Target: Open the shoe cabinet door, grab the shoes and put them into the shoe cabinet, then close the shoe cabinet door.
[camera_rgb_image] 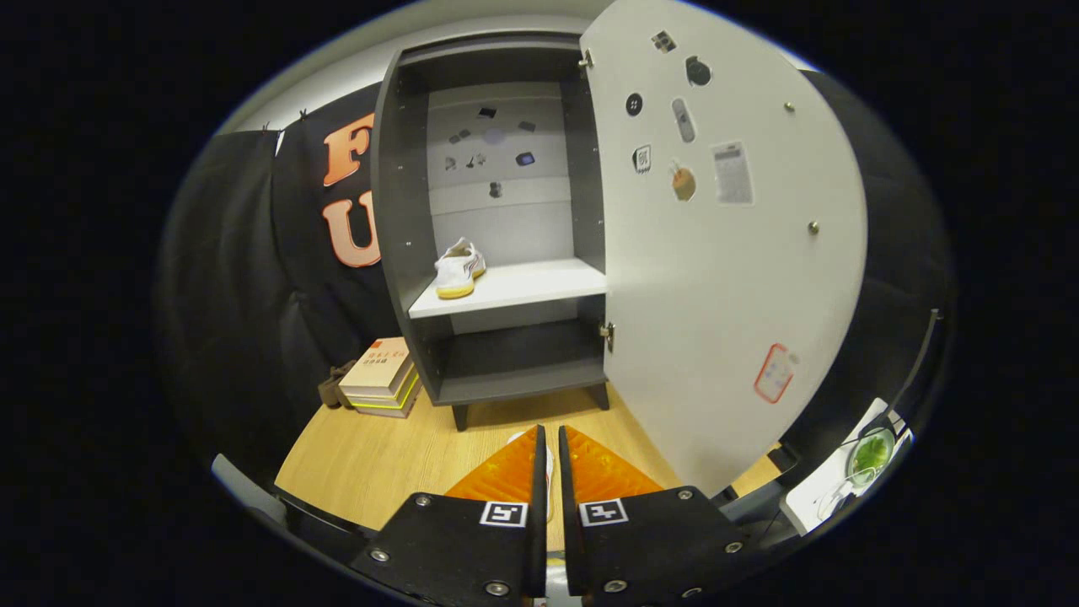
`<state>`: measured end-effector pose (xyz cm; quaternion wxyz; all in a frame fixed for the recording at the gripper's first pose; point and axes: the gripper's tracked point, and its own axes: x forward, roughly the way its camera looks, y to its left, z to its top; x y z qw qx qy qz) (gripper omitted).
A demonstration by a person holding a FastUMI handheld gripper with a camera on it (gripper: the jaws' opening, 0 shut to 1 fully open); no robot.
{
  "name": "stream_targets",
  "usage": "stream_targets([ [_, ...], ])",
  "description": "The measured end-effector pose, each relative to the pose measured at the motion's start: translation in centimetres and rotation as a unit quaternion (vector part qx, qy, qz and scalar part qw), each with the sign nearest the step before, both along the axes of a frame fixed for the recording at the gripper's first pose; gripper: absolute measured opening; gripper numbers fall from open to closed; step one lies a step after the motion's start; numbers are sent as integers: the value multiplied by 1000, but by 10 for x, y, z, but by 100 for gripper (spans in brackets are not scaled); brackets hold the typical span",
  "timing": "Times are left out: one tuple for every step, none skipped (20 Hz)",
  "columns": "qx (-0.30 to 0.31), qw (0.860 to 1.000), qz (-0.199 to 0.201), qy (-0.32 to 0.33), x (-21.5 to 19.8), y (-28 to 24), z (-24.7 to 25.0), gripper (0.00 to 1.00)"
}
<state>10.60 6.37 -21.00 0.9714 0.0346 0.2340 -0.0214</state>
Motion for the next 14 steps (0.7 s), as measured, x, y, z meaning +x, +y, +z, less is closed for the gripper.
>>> stream_targets([
  [5, 1000, 6, 12, 3, 8, -15, 8],
  [9, 1000, 13, 26, 5, 15, -32, 8],
  [13, 999, 20, 42, 6, 21, -49, 9],
  [17, 998, 27, 59, 5, 25, -65, 10],
  [22, 997, 32, 72, 7, 30, -80, 11],
  [25, 995, 39, 86, 9, 35, -95, 11],
  [29, 994, 42, 97, 12, 39, -110, 11],
  [34, 993, 45, 108, 15, 43, -124, 11],
  [38, 991, 48, 119, 18, 46, -137, 11],
  [41, 990, 51, 129, 21, 50, -148, 11],
  [41, 988, 55, 140, 23, 51, -160, 11],
  [39, 986, 58, 150, 27, 55, -173, 11],
  [39, 985, 63, 158, 30, 58, -184, 11],
  [40, 983, 67, 167, 33, 61, -195, 11],
])
